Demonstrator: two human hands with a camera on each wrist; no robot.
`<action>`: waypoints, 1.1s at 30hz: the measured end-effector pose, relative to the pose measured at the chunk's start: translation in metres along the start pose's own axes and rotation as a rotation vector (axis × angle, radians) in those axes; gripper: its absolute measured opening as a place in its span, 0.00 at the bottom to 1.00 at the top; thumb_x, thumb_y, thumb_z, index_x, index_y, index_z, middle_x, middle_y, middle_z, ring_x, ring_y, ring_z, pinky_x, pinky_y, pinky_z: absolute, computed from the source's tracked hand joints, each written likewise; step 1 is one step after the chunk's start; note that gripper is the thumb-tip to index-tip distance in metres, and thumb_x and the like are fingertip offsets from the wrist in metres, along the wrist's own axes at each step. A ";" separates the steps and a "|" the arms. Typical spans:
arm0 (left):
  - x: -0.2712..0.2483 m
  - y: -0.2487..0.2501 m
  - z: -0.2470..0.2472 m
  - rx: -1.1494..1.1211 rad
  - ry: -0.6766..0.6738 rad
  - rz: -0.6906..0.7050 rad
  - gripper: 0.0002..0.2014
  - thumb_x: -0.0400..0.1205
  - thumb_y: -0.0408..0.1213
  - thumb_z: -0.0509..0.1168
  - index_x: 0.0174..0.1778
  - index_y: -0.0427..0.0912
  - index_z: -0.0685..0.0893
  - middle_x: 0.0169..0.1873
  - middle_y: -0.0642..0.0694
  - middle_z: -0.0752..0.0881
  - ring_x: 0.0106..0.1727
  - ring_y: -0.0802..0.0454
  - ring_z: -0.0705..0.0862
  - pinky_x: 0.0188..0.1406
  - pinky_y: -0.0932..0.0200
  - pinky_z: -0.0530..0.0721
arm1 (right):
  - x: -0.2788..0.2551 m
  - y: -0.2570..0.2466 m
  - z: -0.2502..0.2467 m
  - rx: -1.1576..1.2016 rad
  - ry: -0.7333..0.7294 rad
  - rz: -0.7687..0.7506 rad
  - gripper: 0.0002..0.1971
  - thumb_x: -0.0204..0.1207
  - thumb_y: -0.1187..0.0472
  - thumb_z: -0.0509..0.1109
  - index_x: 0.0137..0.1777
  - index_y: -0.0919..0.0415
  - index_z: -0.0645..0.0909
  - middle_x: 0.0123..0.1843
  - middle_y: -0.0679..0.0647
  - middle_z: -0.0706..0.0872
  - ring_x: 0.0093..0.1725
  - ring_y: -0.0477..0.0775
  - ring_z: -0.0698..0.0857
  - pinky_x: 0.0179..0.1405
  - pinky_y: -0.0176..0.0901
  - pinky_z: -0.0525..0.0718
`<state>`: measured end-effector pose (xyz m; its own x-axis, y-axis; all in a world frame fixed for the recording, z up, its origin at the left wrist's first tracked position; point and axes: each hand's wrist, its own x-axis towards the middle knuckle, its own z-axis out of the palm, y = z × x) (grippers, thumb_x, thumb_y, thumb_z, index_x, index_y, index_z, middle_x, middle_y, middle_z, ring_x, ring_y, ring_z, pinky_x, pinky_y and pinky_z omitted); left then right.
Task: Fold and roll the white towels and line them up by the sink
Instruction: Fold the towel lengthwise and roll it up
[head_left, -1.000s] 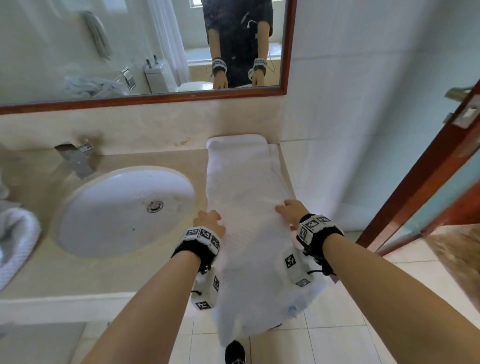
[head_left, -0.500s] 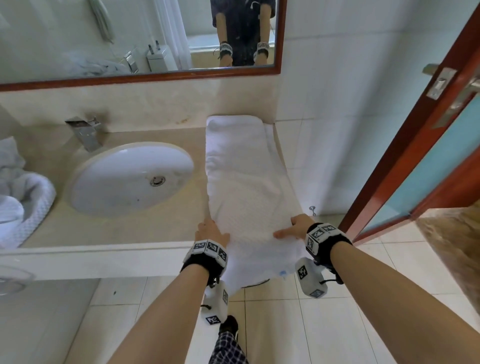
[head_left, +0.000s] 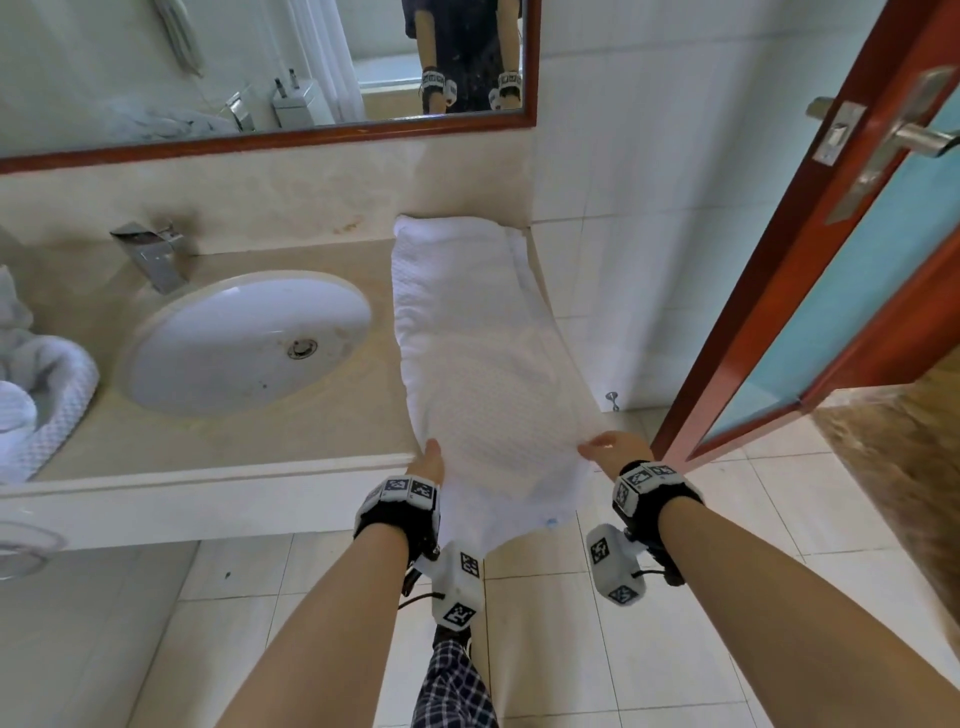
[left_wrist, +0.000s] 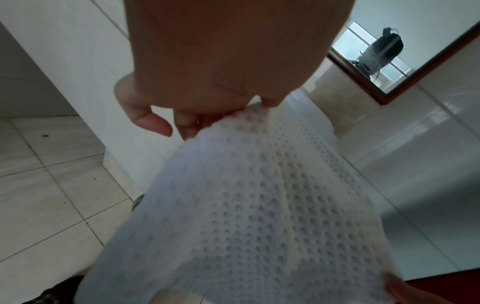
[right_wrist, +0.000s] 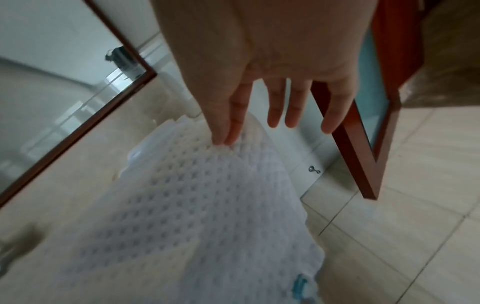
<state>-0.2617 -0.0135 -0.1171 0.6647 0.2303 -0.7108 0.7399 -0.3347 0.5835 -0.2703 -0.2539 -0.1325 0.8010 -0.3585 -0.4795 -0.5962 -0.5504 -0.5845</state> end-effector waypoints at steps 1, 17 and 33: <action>-0.001 0.001 -0.001 0.003 -0.004 0.004 0.34 0.86 0.54 0.50 0.79 0.30 0.62 0.78 0.31 0.66 0.77 0.35 0.68 0.79 0.46 0.65 | 0.000 0.000 0.001 0.132 -0.006 0.006 0.24 0.75 0.52 0.72 0.68 0.64 0.78 0.71 0.61 0.79 0.68 0.62 0.79 0.66 0.46 0.75; -0.026 -0.044 0.008 -0.157 -0.297 -0.159 0.05 0.79 0.32 0.66 0.43 0.33 0.79 0.45 0.33 0.85 0.48 0.37 0.84 0.60 0.40 0.82 | -0.004 0.045 0.033 -0.142 -0.354 0.130 0.38 0.68 0.58 0.78 0.76 0.69 0.68 0.75 0.63 0.75 0.73 0.63 0.75 0.71 0.49 0.76; -0.078 0.025 -0.059 -0.649 -0.282 0.239 0.23 0.85 0.30 0.56 0.75 0.50 0.64 0.56 0.40 0.78 0.48 0.41 0.81 0.34 0.44 0.86 | -0.050 -0.035 -0.060 1.112 -0.290 0.029 0.23 0.77 0.69 0.50 0.65 0.61 0.81 0.56 0.68 0.89 0.47 0.66 0.89 0.28 0.39 0.87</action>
<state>-0.2891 0.0135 -0.0237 0.8280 -0.0532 -0.5581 0.5488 0.2808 0.7874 -0.2860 -0.2619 -0.0494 0.8293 -0.0936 -0.5508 -0.4483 0.4770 -0.7560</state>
